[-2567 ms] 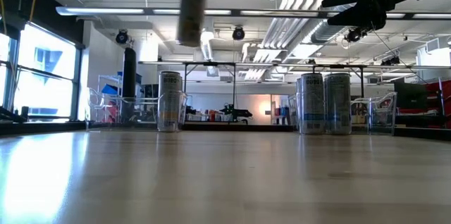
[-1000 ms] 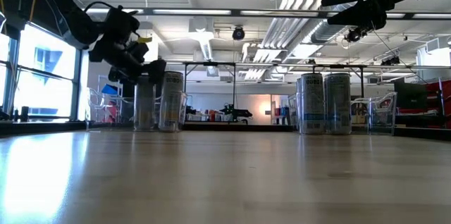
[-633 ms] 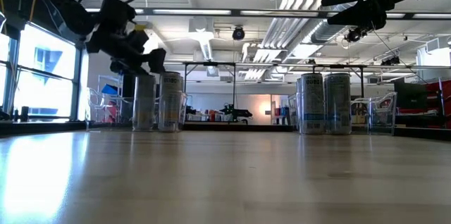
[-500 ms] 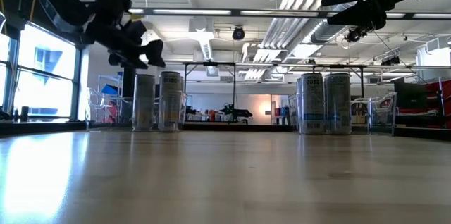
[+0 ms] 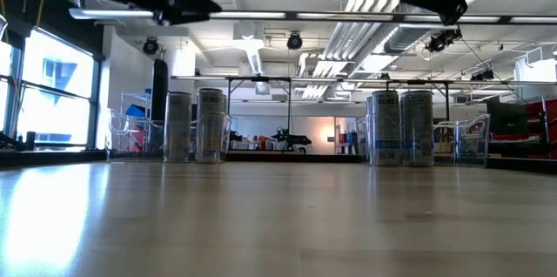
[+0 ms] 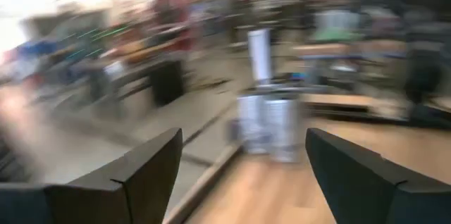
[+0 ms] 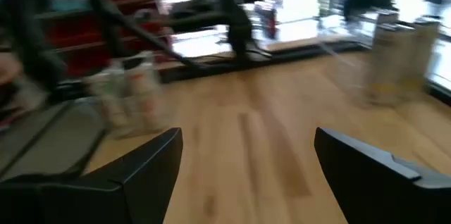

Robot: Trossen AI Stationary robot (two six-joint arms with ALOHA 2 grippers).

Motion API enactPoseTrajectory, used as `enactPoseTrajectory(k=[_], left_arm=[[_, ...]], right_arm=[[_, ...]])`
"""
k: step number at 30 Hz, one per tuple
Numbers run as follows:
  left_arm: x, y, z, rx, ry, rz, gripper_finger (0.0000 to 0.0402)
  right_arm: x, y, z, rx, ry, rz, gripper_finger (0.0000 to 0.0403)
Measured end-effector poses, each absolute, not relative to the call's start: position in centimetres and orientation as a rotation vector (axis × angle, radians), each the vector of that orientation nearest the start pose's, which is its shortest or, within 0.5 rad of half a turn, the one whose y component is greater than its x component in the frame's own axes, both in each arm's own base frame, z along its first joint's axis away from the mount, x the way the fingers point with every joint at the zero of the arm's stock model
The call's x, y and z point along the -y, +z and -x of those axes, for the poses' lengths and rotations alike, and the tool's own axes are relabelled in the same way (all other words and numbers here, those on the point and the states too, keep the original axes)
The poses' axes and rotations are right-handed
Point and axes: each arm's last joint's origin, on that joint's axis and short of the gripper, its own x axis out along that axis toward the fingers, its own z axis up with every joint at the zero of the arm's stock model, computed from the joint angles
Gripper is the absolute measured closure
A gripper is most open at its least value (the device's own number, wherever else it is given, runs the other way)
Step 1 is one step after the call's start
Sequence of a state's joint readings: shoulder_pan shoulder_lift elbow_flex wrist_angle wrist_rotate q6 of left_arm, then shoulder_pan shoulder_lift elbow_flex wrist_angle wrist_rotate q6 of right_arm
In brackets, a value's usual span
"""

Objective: Sort soda cans
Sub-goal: Put the white-yellow soda can into the top left transparent bin

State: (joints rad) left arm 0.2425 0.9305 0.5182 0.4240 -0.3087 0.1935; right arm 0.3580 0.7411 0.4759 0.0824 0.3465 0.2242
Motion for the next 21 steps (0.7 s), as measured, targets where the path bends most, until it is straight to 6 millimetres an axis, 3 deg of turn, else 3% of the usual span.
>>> enactPoseTrajectory(k=[5, 11, 16, 21], left_arm=[[-0.5, 27.8, -23.2, -0.056, 0.368, -0.321, 0.0129], [4.1, 27.7, -27.2, -0.097, 0.199, -0.363, 0.0133], [7.3, 26.1, -29.5, -0.148, 0.099, -0.392, 0.0133], [9.7, 24.3, -30.7, -0.193, 0.048, -0.351, 0.0133]], right_arm=[[-7.0, 26.4, -15.7, -0.125, 0.082, -0.167, 0.0085], [-9.4, 28.5, -14.3, -0.222, 0.066, -0.237, 0.0085], [-12.3, 29.4, -13.5, -0.396, 0.072, -0.266, 0.0085], [-16.8, 28.9, -13.5, -0.526, 0.128, -0.227, 0.0085]])
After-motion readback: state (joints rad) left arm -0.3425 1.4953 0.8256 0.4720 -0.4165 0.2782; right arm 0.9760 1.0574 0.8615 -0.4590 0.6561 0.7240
